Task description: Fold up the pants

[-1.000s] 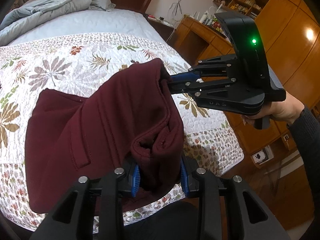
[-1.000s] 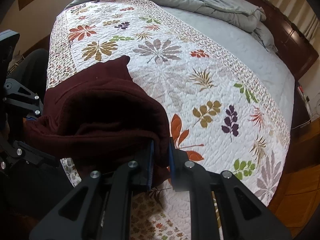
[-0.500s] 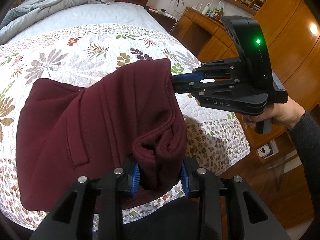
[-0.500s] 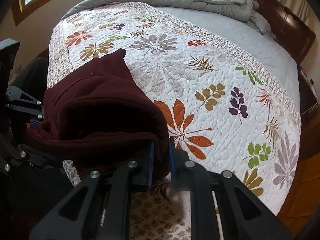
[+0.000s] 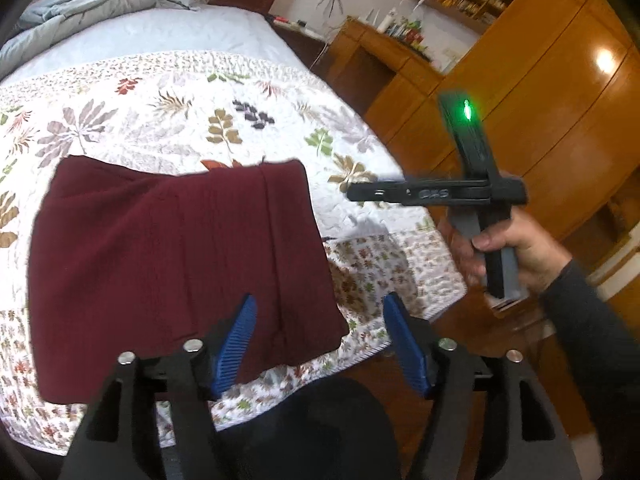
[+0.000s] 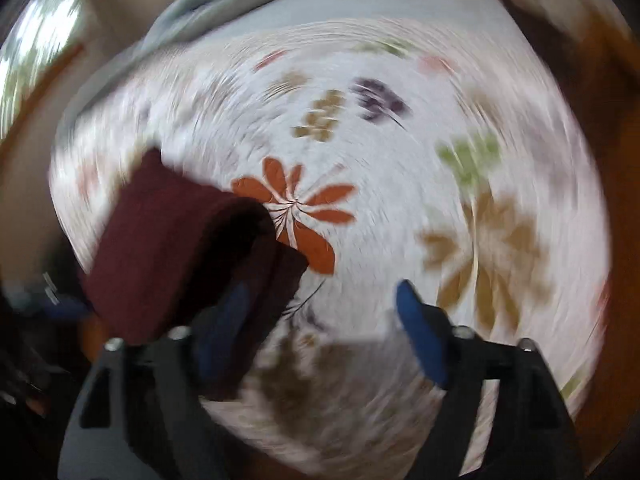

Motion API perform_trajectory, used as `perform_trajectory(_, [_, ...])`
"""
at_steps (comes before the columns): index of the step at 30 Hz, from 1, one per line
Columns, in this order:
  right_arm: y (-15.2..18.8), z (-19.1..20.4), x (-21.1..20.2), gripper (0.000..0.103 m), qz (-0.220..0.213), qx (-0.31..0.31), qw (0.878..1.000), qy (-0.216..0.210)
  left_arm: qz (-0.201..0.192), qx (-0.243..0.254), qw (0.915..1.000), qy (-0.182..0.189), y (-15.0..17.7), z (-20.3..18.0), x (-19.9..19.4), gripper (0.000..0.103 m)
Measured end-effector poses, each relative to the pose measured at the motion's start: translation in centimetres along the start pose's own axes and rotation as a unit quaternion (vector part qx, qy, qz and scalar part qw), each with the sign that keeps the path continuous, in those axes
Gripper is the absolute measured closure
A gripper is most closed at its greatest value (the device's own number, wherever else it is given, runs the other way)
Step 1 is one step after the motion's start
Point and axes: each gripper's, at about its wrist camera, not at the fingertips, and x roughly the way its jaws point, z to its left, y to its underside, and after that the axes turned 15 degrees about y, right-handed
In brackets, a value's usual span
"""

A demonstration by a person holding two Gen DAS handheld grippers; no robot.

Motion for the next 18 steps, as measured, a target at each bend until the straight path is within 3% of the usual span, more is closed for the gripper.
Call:
perform_trajectory(1, [0.8,-1.2,-0.1,0.02,0.007,0.052,0.998,-0.039,-0.01,0.0,1.0,0.003,0.0,0.5,-1.2,0.026])
perform_trajectory(2, [2.3,-2.4,-0.2,0.017,0.015,0.116,0.987,-0.107,-0.02,-0.001,0.9998,0.001,0.0,1.2,-2.5,0.023])
perform_trajectory(5, [5.7,-2.5,0.5,0.011,0.013,0.201,0.949,-0.241,-0.049,-0.024,0.9979,-0.035,-0.4,5.5,-6.4,0.022])
perform_trajectory(6, [6.4,-2.0,1.1,0.011,0.018,0.208,0.943,-0.259,-0.053,-0.032,0.997,-0.048,-0.5,6.8,-7.1,0.022])
perform_trajectory(8, [7.5,-0.3,2.9,0.011,0.035,0.216,0.931,-0.291,-0.057,-0.06,0.993,-0.084,-0.7,9.9,-8.4,0.022])
perform_trajectory(13, [7.1,2.0,5.3,0.011,0.05,0.213,0.926,-0.309,-0.075,-0.131,0.9808,-0.124,-0.4,16.2,-11.4,0.022])
perform_trajectory(18, [5.8,3.5,6.2,0.01,0.07,0.192,0.932,-0.299,-0.077,-0.159,0.9747,-0.137,0.9,18.5,-11.8,0.022])
